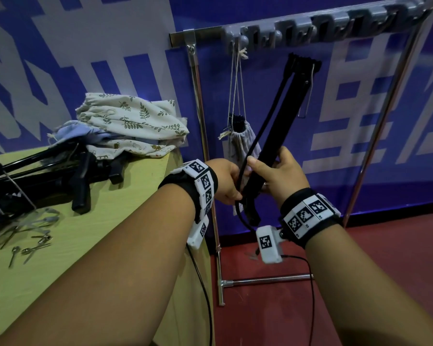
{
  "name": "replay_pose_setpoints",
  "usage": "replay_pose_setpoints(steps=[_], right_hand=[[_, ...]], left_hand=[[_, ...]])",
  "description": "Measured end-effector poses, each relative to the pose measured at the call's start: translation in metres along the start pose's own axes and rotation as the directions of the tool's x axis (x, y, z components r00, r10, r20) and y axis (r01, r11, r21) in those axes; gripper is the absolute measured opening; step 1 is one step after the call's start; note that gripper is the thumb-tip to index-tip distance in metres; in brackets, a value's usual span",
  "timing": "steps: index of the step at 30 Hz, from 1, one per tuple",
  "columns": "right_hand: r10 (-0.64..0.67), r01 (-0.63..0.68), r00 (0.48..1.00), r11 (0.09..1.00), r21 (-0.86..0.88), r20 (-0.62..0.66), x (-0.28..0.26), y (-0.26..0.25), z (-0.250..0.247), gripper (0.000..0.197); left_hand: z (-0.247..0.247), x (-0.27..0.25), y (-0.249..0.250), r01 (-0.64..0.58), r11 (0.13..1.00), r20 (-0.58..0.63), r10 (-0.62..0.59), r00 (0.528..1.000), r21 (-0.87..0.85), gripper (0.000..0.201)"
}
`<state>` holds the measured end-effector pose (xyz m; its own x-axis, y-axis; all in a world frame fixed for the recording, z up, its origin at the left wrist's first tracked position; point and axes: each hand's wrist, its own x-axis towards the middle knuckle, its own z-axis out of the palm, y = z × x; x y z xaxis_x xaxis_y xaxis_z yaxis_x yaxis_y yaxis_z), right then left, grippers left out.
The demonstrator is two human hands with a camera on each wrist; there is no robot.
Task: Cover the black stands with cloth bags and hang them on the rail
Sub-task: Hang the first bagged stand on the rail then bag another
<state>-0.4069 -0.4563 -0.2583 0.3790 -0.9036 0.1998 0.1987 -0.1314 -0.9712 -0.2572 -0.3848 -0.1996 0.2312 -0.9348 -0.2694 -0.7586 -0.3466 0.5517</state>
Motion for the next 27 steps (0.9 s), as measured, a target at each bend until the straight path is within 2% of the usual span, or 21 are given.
replay_pose_setpoints(steps=[2, 10, 16, 24, 27], right_hand=[[0.017, -0.017, 1.0, 0.999, 0.032, -0.012, -0.0005, -0.0018, -0.0006, 0.033], [-0.004, 0.004, 1.0, 1.0, 0.005, -0.03, -0.0004, -0.0028, -0.0029, 0.033], [-0.027, 0.026, 0.999, 0.999, -0.026, -0.027, 0.0001, -0.0038, -0.0026, 0.036], [0.013, -0.011, 0.997, 1.0, 0.026, -0.074, 0.0019, 0.0003, -0.0013, 0.029], [0.005, -0.004, 0.997, 1.0, 0.009, -0.08, 0.0, -0.0023, -0.0009, 0.032]], left_hand=[[-0.0003, 0.0006, 0.0003, 0.001, 1.0, -0.022, -0.001, 1.0, 0.014, 0.024], [-0.0029, -0.0022, -0.0003, -0.03, 0.999, 0.003, 0.03, 1.0, -0.018, 0.021], [-0.0047, -0.0029, -0.0041, -0.024, 0.98, 0.017, 0.028, 0.999, -0.199, 0.025], [-0.0022, -0.0032, -0.0058, 0.039, 0.933, 0.031, -0.03, 0.999, -0.358, 0.024], [-0.0013, -0.0042, -0.003, 0.06, 0.913, 0.022, -0.056, 0.998, -0.403, 0.023]])
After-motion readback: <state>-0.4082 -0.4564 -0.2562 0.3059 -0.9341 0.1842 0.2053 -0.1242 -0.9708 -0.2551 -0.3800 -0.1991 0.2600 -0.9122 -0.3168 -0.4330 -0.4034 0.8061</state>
